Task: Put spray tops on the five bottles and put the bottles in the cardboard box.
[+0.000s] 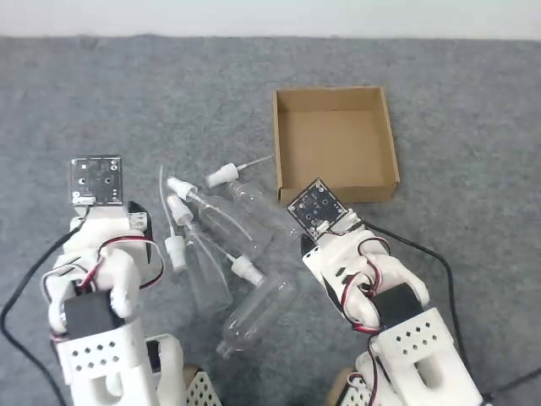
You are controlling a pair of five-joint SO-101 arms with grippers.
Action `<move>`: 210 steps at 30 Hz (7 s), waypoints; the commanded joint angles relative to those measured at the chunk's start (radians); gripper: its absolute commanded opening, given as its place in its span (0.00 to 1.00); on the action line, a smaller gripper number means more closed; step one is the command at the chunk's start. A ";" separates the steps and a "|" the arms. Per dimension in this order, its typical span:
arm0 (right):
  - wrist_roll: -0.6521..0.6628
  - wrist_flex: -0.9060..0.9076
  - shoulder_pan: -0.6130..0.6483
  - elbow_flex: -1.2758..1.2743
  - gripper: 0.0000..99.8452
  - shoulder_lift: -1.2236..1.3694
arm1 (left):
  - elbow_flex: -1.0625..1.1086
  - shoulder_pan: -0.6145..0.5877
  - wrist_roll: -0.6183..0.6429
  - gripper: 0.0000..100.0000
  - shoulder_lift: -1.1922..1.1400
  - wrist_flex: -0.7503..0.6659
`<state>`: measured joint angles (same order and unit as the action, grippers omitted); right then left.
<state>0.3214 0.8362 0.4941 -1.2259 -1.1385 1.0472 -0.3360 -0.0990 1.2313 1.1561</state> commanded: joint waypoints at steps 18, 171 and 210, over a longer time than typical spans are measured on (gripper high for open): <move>-0.003 -0.019 -0.015 0.015 0.12 -0.038 | -0.101 0.245 0.104 0.10 -0.084 0.058; -0.002 -0.027 -0.008 -0.002 0.12 -0.038 | -0.687 0.141 0.336 0.01 -1.487 -0.046; -0.002 -0.027 -0.013 -0.002 0.12 -0.038 | -0.074 0.140 0.344 0.01 -0.537 -0.408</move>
<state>0.3214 0.8301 0.4941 -1.2413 -1.1416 0.9597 -0.1964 0.2401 0.5808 0.7879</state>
